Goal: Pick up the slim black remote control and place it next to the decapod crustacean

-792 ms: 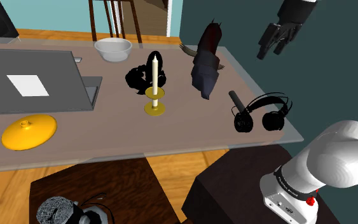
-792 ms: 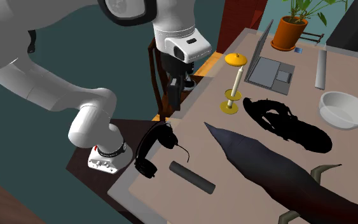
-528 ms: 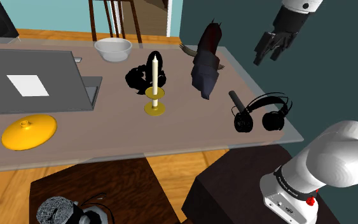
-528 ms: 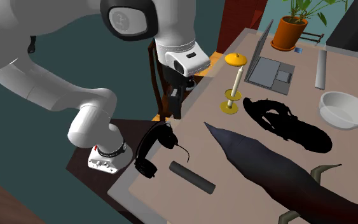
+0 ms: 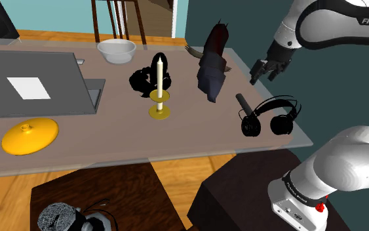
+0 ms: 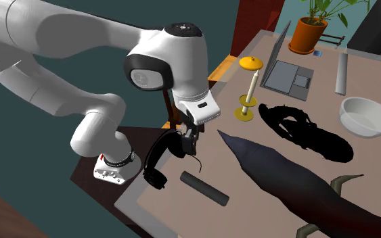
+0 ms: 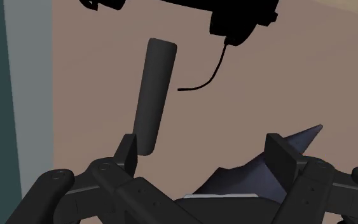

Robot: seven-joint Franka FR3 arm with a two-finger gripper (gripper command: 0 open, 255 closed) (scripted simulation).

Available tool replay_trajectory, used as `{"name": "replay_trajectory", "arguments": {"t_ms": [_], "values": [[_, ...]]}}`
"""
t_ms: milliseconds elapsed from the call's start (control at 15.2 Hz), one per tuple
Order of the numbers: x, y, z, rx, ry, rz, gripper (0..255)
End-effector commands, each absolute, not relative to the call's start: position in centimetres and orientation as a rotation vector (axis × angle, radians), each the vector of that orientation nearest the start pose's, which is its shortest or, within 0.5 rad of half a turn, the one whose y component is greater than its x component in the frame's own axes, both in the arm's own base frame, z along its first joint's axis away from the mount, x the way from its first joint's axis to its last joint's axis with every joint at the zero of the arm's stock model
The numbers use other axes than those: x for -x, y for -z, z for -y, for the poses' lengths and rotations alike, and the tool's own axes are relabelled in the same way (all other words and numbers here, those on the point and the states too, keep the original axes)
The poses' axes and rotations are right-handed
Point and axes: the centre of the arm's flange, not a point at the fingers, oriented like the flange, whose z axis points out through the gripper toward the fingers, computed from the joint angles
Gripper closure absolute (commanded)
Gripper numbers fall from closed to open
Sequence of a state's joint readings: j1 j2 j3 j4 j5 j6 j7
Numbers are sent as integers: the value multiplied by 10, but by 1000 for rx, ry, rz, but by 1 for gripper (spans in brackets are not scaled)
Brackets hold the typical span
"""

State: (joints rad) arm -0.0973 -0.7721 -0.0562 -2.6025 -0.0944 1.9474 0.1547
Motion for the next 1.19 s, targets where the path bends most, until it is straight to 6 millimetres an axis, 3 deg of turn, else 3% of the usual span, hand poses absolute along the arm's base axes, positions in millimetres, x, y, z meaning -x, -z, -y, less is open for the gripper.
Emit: {"name": "replay_trajectory", "arguments": {"t_ms": [0, 726, 1122], "values": [[-331, -477, 67, 3154, 215, -477, 0], [-351, -347, 118, 3113, 340, -783, 0], [-357, -316, 122, 3113, 340, -783, 0]]}}
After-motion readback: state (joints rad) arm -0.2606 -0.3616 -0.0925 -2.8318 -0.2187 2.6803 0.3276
